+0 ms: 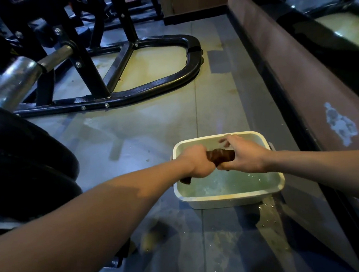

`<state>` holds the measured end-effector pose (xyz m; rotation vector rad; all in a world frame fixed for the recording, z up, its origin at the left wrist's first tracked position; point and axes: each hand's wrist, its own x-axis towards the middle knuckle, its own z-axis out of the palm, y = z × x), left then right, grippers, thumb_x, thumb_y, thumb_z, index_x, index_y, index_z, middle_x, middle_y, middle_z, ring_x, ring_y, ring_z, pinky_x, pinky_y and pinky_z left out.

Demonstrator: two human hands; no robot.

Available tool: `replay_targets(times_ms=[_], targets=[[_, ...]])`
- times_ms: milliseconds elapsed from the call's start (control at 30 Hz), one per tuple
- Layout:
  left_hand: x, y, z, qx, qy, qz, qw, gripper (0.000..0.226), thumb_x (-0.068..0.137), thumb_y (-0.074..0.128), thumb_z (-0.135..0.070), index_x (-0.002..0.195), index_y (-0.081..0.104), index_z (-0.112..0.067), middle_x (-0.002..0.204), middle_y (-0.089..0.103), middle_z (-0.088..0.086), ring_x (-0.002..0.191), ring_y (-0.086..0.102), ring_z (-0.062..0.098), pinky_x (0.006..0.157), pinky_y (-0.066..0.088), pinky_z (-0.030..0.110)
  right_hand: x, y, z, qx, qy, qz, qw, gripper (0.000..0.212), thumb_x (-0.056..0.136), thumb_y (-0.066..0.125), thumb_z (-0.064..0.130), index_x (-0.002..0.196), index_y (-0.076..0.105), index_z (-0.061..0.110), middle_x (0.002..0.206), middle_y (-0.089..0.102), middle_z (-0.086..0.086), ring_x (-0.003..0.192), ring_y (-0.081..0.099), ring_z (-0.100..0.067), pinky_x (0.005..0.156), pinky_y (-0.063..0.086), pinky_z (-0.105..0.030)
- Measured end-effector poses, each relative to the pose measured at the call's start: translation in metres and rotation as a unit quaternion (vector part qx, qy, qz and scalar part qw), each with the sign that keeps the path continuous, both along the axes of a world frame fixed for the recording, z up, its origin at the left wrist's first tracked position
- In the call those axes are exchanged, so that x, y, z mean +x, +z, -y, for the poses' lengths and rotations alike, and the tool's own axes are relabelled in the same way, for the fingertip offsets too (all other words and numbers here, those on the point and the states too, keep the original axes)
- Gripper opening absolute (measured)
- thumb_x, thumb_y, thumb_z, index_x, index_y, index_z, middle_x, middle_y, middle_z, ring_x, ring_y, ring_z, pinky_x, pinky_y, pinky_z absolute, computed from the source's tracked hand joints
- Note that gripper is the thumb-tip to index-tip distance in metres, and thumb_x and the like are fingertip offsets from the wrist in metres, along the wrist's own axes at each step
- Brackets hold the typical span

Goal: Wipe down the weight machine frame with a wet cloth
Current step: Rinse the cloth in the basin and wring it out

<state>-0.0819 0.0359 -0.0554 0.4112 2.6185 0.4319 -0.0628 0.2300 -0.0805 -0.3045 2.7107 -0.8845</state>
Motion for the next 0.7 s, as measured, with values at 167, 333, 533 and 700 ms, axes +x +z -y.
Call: replay_targets(times_ms=[167, 333, 533, 700], targets=[[-0.007, 0.021, 0.002, 0.261, 0.198, 0.370, 0.869, 0.018, 0.102, 0.057, -0.024, 0.111, 0.057, -0.008, 0.070, 0.055, 0.003, 0.046, 0.043, 0.009, 0.037, 0.033, 0.016, 0.009, 0.002, -0.009, 0.145, 0.141, -0.162, 0.966, 0.110, 0.080, 0.076, 0.063, 0.162, 0.008, 0.035, 0.163, 0.021, 0.006, 0.142, 0.031, -0.014, 0.116, 0.037, -0.033], [-0.004, 0.041, 0.015, 0.316, 0.110, 0.544, 0.770, 0.032, 0.101, 0.056, -0.033, 0.108, 0.059, -0.002, 0.074, 0.051, 0.001, 0.043, 0.041, 0.004, 0.035, 0.030, 0.013, 0.011, 0.006, 0.009, 0.033, 0.088, -0.265, 0.960, 0.059, 0.083, 0.083, 0.039, 0.131, 0.053, 0.021, 0.132, 0.058, 0.001, 0.118, 0.055, -0.018, 0.094, 0.056, -0.039], [0.005, 0.048, 0.008, 0.178, 0.065, 0.398, 0.897, 0.030, 0.096, 0.070, -0.040, 0.088, 0.056, -0.014, 0.061, 0.047, -0.004, 0.045, 0.037, 0.006, 0.040, 0.032, 0.016, 0.003, 0.023, 0.019, 0.085, 0.096, -0.189, 0.974, 0.023, 0.094, 0.074, 0.026, 0.112, 0.060, 0.023, 0.097, 0.069, 0.005, 0.083, 0.064, -0.016, 0.072, 0.058, -0.035], [0.011, 0.027, -0.002, 0.050, -0.040, 0.092, 0.994, 0.018, 0.088, 0.072, -0.020, 0.077, 0.060, -0.013, 0.063, 0.057, 0.001, 0.054, 0.054, 0.017, 0.050, 0.046, 0.026, 0.003, 0.027, 0.025, 0.153, 0.048, -0.056, 0.985, 0.024, 0.094, 0.071, 0.035, 0.073, 0.061, 0.030, 0.071, 0.066, 0.006, 0.064, 0.065, -0.012, 0.054, 0.054, -0.023]])
